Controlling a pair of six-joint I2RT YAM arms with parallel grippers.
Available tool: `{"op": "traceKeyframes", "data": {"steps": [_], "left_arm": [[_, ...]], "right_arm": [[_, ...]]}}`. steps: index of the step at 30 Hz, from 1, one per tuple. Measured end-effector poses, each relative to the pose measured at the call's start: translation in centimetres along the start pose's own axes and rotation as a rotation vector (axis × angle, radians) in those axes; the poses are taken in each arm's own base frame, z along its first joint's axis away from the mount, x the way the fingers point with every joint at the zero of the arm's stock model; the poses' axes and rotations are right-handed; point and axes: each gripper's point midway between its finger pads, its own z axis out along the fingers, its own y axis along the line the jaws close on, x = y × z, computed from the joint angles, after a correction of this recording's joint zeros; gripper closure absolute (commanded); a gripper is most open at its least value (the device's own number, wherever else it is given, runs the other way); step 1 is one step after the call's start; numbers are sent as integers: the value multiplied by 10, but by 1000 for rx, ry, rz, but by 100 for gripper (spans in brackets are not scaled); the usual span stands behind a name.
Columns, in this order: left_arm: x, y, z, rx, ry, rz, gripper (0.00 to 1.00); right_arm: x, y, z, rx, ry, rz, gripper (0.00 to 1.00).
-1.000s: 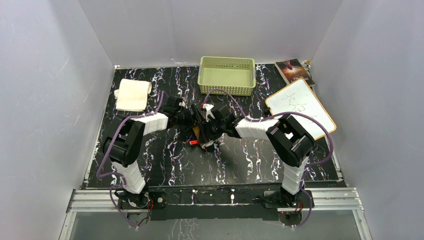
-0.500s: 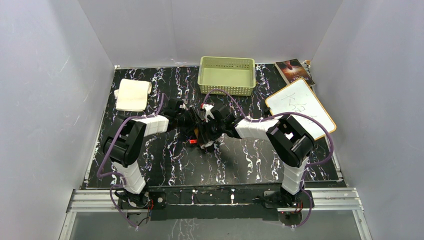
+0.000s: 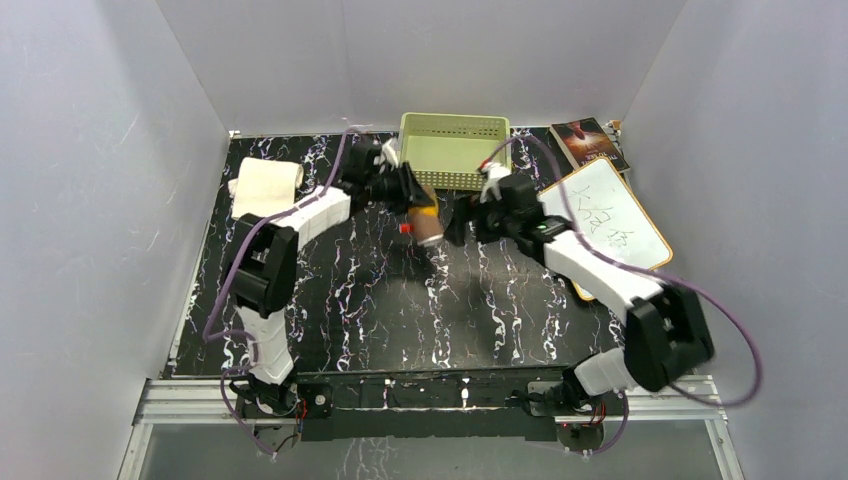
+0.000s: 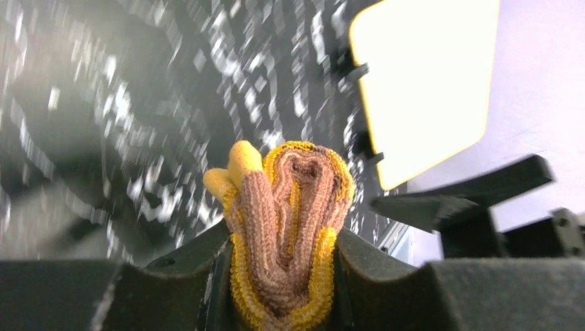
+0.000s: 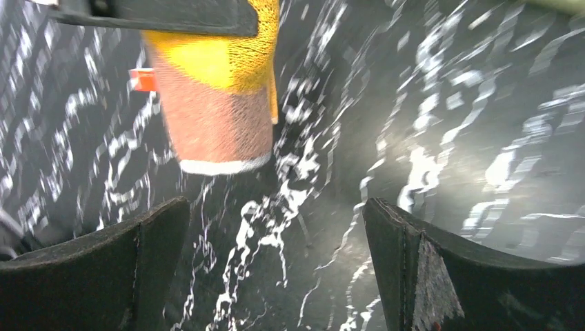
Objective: Roll the towels
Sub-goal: Pick up the towel at the center of the board, then move the bin to the center of the board.
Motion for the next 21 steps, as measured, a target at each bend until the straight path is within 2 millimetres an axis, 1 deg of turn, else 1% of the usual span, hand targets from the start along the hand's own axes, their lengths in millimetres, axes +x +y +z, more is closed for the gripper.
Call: {"op": "traceKeyframes", "data": {"steps": [2,3,4,5,6,7,8,9,10,12,14,16,18,21], "left_arm": [[-31,-29,9,60,-13,90,75],[-42,-37,13,77,-17,120,75],[-58,-51,18,107,-21,166,74],[-70,-60,22,126,-28,200,74],[-85,-72,27,150,-34,239,74],[-100,-83,32,172,-51,276,74],[-111,-89,36,189,-62,303,74],[-124,-98,40,215,-77,328,74],[-137,-106,45,245,-97,352,75],[-153,-116,53,310,-128,373,75],[-163,-115,60,359,-146,361,75],[-170,-106,69,394,-157,334,74],[-175,-93,78,409,-162,308,74],[-177,-74,89,417,-154,265,74]], "right_arm": [[-38,-12,-33,45,-137,11,2],[-50,-14,-46,58,-186,10,2],[-61,-14,-61,68,-238,6,2],[-67,-13,-69,71,-267,2,2],[-72,-10,-76,74,-295,0,2],[-72,-10,-79,79,-306,2,2],[-71,-12,-79,88,-314,9,2],[-67,-15,-77,100,-313,17,2],[-61,-21,-74,126,-306,28,2],[-51,-38,-67,197,-289,65,2],[-53,-56,-61,263,-298,100,6],[-62,-82,-55,333,-308,160,12],[-82,-115,-48,398,-330,227,15],[-125,-166,-35,467,-368,300,18]]}}
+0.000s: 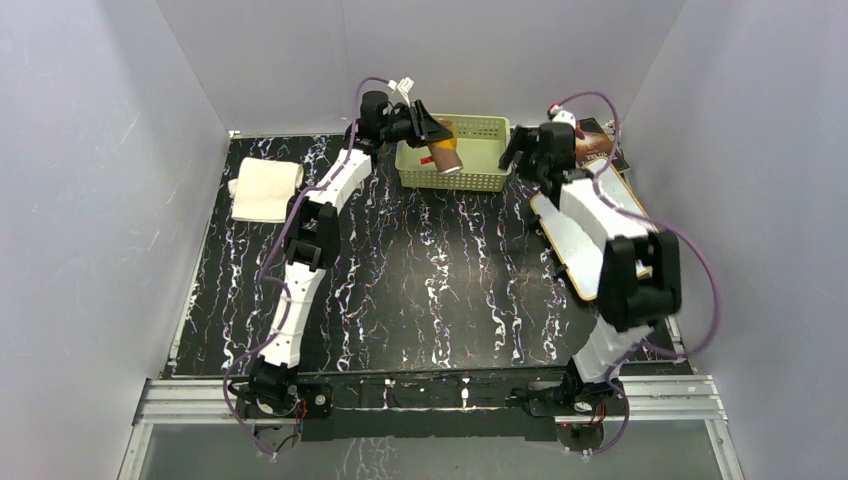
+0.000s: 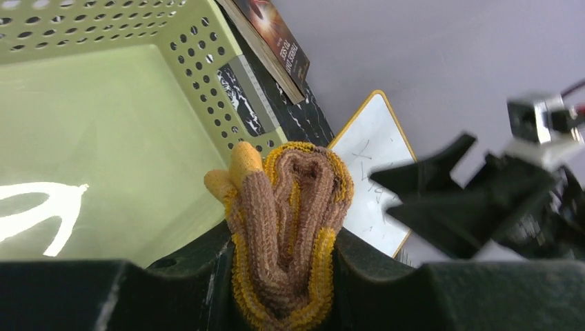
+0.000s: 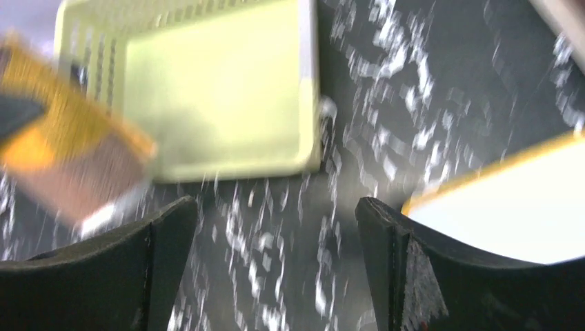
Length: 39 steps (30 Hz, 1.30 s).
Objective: Roll the towels
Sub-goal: Move the bin to the center of the board.
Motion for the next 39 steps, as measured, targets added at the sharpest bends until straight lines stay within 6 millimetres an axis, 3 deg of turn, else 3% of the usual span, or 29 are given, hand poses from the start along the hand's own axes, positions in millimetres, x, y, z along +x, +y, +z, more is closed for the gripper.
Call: {"op": "traceKeyframes", "data": {"steps": [4,6,11,14,17,19,24,32,37,39], "left_arm": [[-8,5,-6,21,-16,-13,74],[-13,0,-9,46,-25,4,74],[-6,-1,-11,77,-2,3,74],[5,6,-11,78,28,-20,74],[13,13,-13,70,49,-39,74],[17,14,-15,64,65,-53,74],[21,6,-22,61,89,-74,74],[26,-20,-30,61,89,-117,74],[63,-21,-22,21,112,-173,75],[85,-17,-15,6,132,-206,75]], "right_arm": [[-47,-15,70,35,-25,10,25],[-51,-17,100,29,-7,-2,29],[-23,-18,162,7,112,-42,45],[4,-24,179,10,200,-54,61],[20,-27,178,17,253,-66,87],[20,-25,173,6,253,-71,93],[44,-28,140,7,299,-93,94],[87,-7,73,-69,389,-140,89],[91,-1,51,-70,398,-122,87],[88,1,44,-61,388,-125,78]]}}
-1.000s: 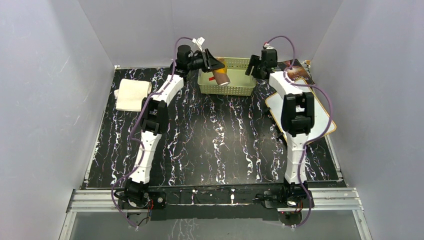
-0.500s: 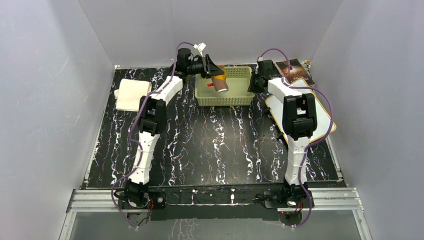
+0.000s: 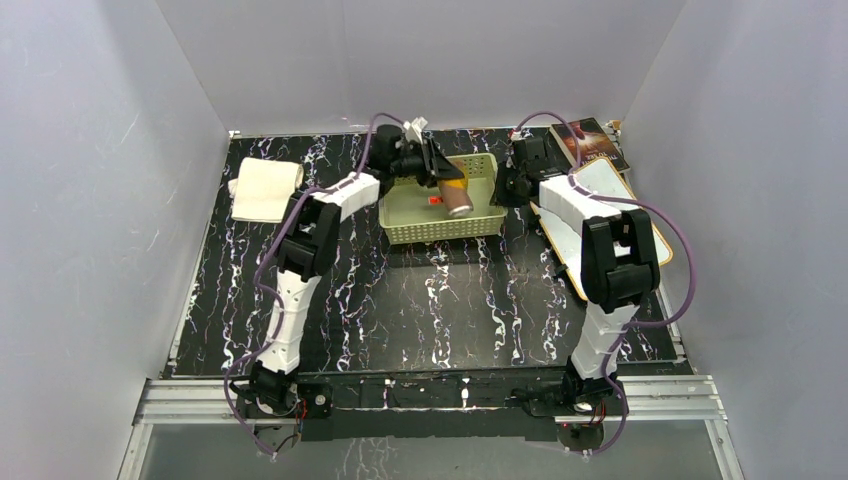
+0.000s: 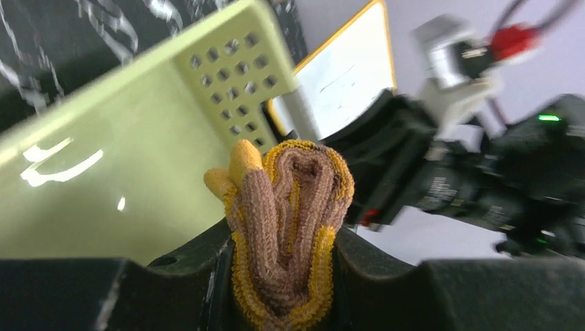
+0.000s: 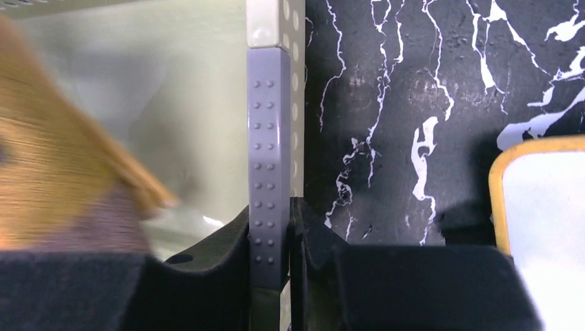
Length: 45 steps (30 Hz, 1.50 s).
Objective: Roll the towels
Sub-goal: Move the bin to the center of the board, then place the towel in the bin.
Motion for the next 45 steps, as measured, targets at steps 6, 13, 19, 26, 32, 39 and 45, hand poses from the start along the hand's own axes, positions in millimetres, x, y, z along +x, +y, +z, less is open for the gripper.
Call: {"op": "traceKeyframes", "data": {"steps": [6,13,19,26,32,39,45], "left_arm": [[66,36,20,-82,60,-127,75],[76,32,30,-56,27,-160,75],[50,-1,37,32,-15,-126,72],[48,-22,58,108,31,-67,67],[85,24,68,-16,134,-96,63],[100,40,71,-47,196,-99,48],[101,43,74,-43,220,-63,36]], "right_arm": [[1,17,-22,4,-35,-14,17],[-4,26,-40,2,-82,-33,2],[-22,26,-60,21,-151,-36,2],[-28,21,-67,38,-175,-34,2],[-29,20,-67,41,-176,-34,2],[-29,20,-67,41,-176,-35,2],[-29,20,-67,41,-176,-39,2]]}}
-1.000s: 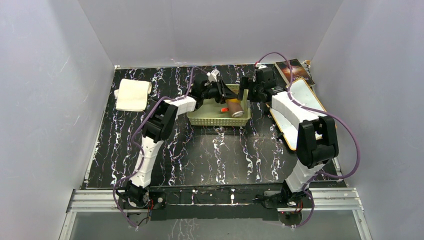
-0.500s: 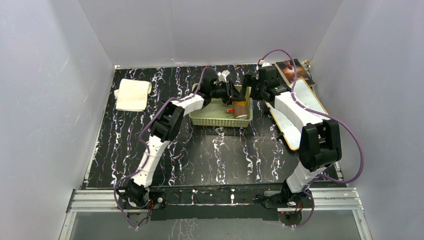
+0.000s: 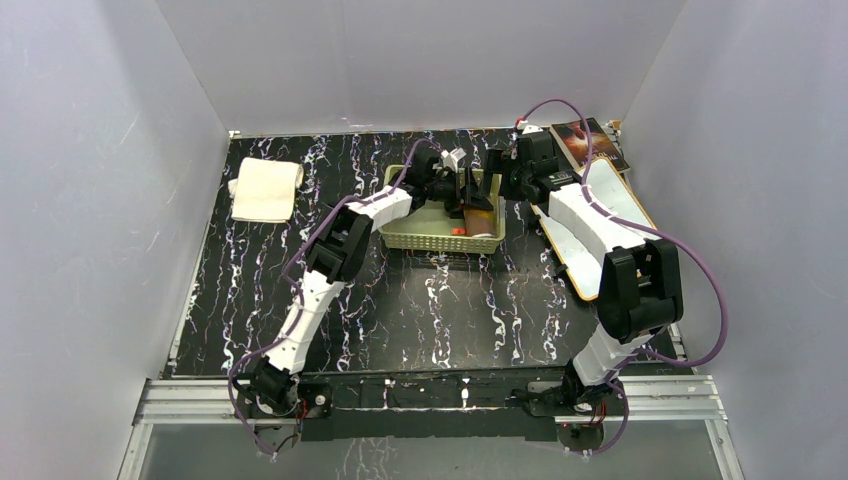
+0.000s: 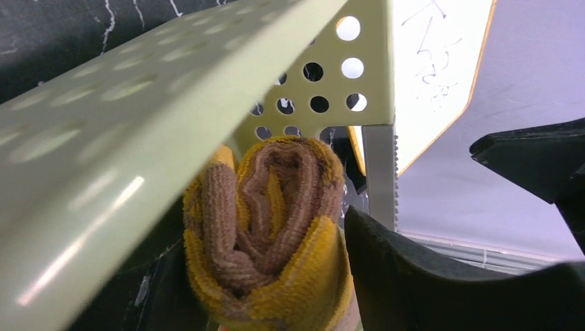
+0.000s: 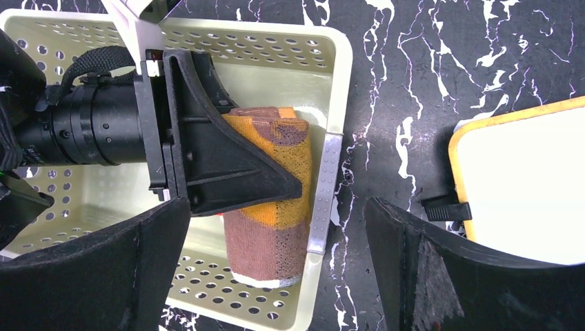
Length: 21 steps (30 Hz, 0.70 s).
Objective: Roll the towels
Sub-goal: Place the towel in the bin.
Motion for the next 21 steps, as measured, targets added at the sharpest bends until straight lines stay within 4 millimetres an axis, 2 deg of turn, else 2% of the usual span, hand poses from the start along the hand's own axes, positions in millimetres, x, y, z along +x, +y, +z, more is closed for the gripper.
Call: {"op": "traceKeyframes", "data": {"steps": [4,5,6,7,10,21], "left_arm": [[-1,6,-3,-67,15,33,27],[-3,7,-5,-86,14,49,18],[-5,7,-6,-107,12,65,6],[-7,9,-8,-129,13,78,2],[-9,9,-15,-183,14,124,2],[-26,38,-55,-475,-40,204,2]], "right_arm": [[1,0,0,1,2,-7,2],[1,-1,0,1,3,-8,2],[1,-1,0,1,4,-11,2],[1,-1,0,1,6,-12,2],[3,-1,0,3,11,-16,2],[5,-3,-1,10,19,-24,2]]}}
